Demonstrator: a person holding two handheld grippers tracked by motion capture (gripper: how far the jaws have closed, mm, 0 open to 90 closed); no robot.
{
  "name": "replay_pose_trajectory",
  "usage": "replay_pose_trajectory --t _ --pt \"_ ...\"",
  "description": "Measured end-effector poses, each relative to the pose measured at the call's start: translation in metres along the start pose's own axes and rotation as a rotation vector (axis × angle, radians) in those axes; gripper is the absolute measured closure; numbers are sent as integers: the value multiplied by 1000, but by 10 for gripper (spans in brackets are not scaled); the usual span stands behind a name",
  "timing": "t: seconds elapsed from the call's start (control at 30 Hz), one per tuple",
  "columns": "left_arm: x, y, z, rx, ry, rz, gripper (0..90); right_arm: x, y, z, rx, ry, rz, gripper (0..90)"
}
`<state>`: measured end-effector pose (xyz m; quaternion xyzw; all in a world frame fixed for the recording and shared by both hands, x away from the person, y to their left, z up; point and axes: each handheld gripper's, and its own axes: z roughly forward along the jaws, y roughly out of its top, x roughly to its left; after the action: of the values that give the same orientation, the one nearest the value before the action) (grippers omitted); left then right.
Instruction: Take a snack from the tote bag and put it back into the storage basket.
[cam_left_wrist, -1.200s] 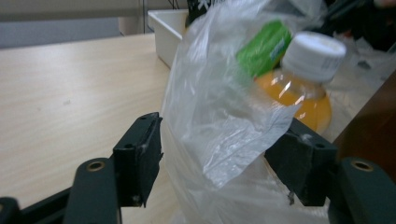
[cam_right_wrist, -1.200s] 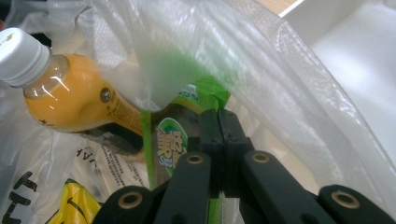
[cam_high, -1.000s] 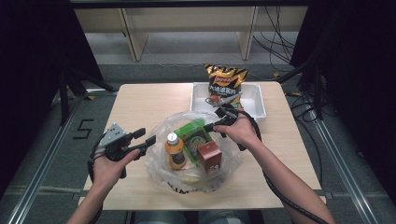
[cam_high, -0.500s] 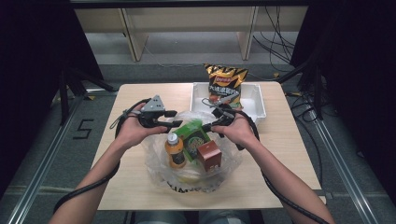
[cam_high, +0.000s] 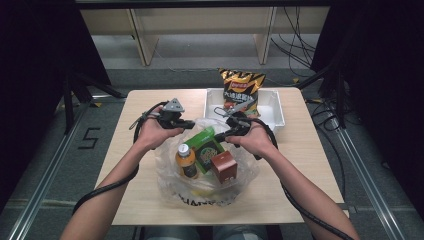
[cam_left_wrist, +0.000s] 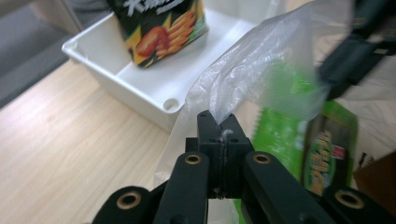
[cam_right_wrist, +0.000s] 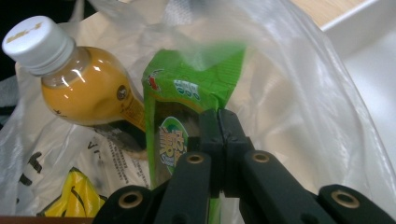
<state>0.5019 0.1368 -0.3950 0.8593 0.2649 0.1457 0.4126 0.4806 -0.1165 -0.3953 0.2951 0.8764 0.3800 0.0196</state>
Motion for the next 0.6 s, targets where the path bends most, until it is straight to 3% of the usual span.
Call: replay_pose_trajectory --t 0.03,0.1,0.13,0.23,0.3,0.57,0.6 --pt "2 -1 3 21 10 -14 896 0 1 -2 12 8 -32 900" --pt "7 -3 11 60 14 -40 897 5 1 -1 -2 9 -39 900" --pt "7 -5 15 87 15 -57 897 5 2 -2 5 16 -65 900" --pt "7 -9 23 155 -9 -45 896 7 1 -4 -12 21 -85 900" --pt "8 -11 23 198 -36 -6 896 7 0 -4 -35 10 -80 900" --pt "12 -16 22 189 -65 -39 892 2 -4 -12 -149 23 -21 900" --pt "13 -17 22 178 -68 -44 890 1 -5 -15 -152 8 -41 900"
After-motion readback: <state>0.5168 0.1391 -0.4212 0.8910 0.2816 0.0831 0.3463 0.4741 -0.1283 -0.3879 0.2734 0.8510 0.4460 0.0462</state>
